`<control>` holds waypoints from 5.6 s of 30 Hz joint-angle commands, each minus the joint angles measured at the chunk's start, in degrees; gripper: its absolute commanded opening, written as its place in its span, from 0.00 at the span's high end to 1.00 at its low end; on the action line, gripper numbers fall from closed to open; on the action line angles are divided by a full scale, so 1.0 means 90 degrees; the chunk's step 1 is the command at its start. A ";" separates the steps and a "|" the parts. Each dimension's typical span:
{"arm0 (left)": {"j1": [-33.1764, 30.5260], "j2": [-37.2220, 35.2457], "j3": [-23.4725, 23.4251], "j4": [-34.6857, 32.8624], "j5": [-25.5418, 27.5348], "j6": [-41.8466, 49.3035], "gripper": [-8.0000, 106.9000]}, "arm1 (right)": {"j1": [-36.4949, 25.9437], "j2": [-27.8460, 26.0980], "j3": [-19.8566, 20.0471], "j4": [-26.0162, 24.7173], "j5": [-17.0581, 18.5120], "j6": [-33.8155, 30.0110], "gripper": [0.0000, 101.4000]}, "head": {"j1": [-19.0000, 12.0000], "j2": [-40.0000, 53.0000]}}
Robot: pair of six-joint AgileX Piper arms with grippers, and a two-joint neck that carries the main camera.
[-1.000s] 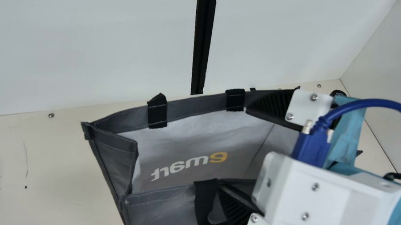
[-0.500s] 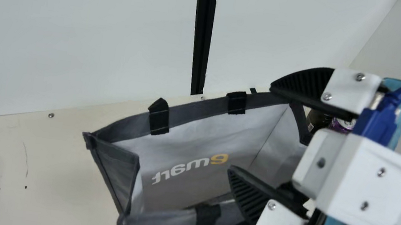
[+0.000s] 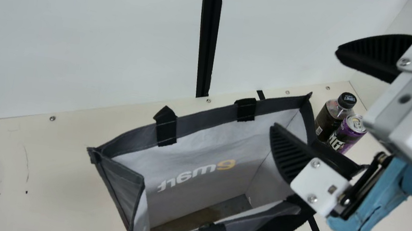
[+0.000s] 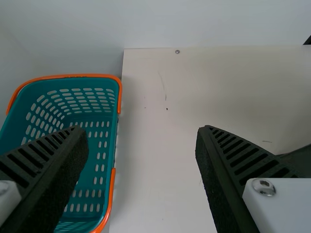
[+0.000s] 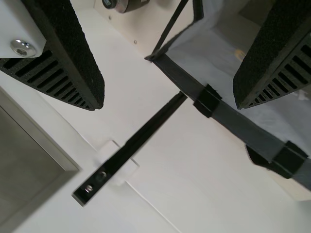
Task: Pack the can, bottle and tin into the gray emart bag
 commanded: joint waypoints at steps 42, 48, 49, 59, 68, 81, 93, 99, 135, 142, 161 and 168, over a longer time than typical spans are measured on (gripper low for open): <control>0.0000 0.0000 0.0000 0.0000 0.0000 0.0000 0.15 | -0.3591 0.0341 0.0618 0.0286 0.0000 0.1486 0.10 | -0.0144 -0.0005; 0.0000 0.0000 0.0000 0.0000 0.0000 0.0000 0.15 | -0.3985 0.0370 0.0880 0.0366 0.0000 0.1507 0.10 | -0.0144 -0.0005; 0.0000 0.0000 0.0000 0.0000 0.0000 0.0000 0.15 | -0.4040 0.0376 0.0925 0.0375 0.0000 0.1512 0.10 | -0.0144 -0.0005; 0.0000 0.0000 0.0000 0.0000 0.0000 0.0000 0.15 | -0.4491 0.0443 0.1380 0.0425 0.0000 0.1596 0.10 | -0.0144 -0.0005; 0.0000 0.0000 0.0000 0.0000 0.0000 0.0000 0.15 | -0.4701 0.0498 0.1770 0.0417 0.0000 0.1714 0.10 | -0.0144 -0.0005; 0.0000 0.0000 0.0000 0.0000 0.0000 0.0000 0.15 | -0.4943 0.0534 0.2040 0.0387 0.0000 0.1757 0.10 | -0.0144 -0.0005; 0.0000 0.0000 0.0000 0.0000 0.0000 0.0000 0.15 | -0.4944 0.0531 0.2048 0.0369 -0.0008 0.1757 0.10 | -0.0144 -0.0005; 0.0000 0.0000 0.0000 0.0000 0.0000 0.0000 0.15 | -0.4944 0.0531 0.2048 0.0369 -0.0008 0.1757 0.10 | -0.0144 -0.0005; -0.1190 0.0981 -0.0941 0.0623 -0.0432 -0.0417 0.15 | -0.4944 0.0531 0.2048 0.0369 -0.0008 0.1757 0.10 | -0.0144 -0.0005; -0.1968 0.1446 -0.1496 0.1178 -0.0451 -0.0881 0.15 | -0.4944 0.0531 0.2048 0.0369 -0.0008 0.1757 0.10 | -0.0144 -0.0005; -0.3992 0.2636 -0.3001 0.2626 -0.0362 -0.2101 0.15 | -0.4944 0.0531 0.2048 0.0369 -0.0008 0.1757 0.10 | -0.0144 -0.0005; -0.4400 0.2978 -0.3449 0.2748 -0.0416 -0.2238 0.15 | -0.4944 0.0531 0.2048 0.0369 -0.0008 0.1757 0.10 | -0.0144 -0.0005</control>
